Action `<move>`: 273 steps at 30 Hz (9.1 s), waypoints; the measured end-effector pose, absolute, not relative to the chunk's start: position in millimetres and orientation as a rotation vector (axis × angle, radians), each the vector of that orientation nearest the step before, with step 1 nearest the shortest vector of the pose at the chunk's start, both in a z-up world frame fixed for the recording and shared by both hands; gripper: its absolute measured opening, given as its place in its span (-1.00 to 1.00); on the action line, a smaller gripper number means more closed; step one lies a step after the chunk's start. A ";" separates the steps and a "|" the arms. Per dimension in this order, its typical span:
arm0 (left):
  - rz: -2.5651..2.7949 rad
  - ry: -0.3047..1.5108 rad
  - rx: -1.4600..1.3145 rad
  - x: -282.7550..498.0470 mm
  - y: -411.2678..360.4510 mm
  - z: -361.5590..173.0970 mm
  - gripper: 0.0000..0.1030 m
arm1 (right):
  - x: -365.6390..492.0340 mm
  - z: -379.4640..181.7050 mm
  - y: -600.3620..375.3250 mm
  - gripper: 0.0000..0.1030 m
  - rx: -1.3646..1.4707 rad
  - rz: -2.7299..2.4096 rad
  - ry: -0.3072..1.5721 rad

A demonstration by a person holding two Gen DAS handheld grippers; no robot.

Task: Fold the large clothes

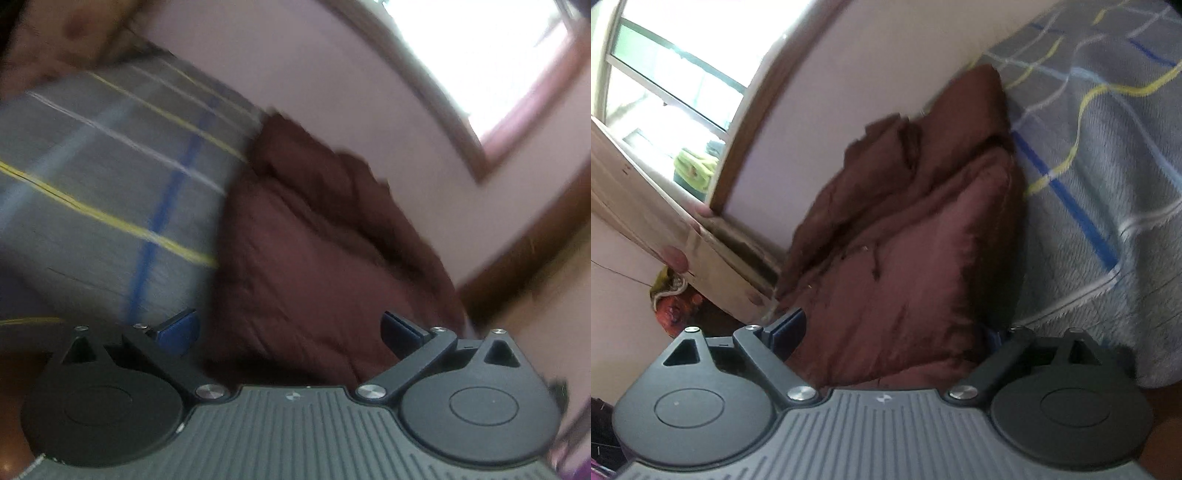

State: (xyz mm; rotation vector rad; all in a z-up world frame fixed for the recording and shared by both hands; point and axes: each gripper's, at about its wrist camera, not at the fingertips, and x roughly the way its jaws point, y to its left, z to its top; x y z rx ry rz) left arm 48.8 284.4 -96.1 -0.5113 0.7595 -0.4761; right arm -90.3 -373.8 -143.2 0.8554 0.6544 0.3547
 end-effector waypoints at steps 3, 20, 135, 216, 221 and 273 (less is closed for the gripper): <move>-0.497 0.782 -0.508 52.6 271.0 -109.9 0.56 | -81.1 -156.7 -367.6 0.58 0.860 0.360 0.682; -0.657 0.496 -0.554 19.5 245.7 -24.0 -0.77 | -78.8 -132.7 -385.2 -0.45 1.162 0.521 0.462; -0.155 0.271 -0.371 366.3 95.9 -86.1 0.98 | 313.9 -131.7 -328.0 -0.49 0.086 0.034 0.633; -0.381 0.503 -0.127 317.9 70.3 -91.3 0.54 | 211.3 -127.2 -328.9 0.33 0.086 0.064 0.557; -0.378 0.499 -0.122 317.4 69.4 -91.2 0.55 | 209.7 -127.3 -327.2 0.33 0.080 0.056 0.554; -0.360 0.471 -0.135 311.7 67.7 -91.8 0.57 | 202.0 -124.7 -321.1 0.40 0.035 0.012 0.517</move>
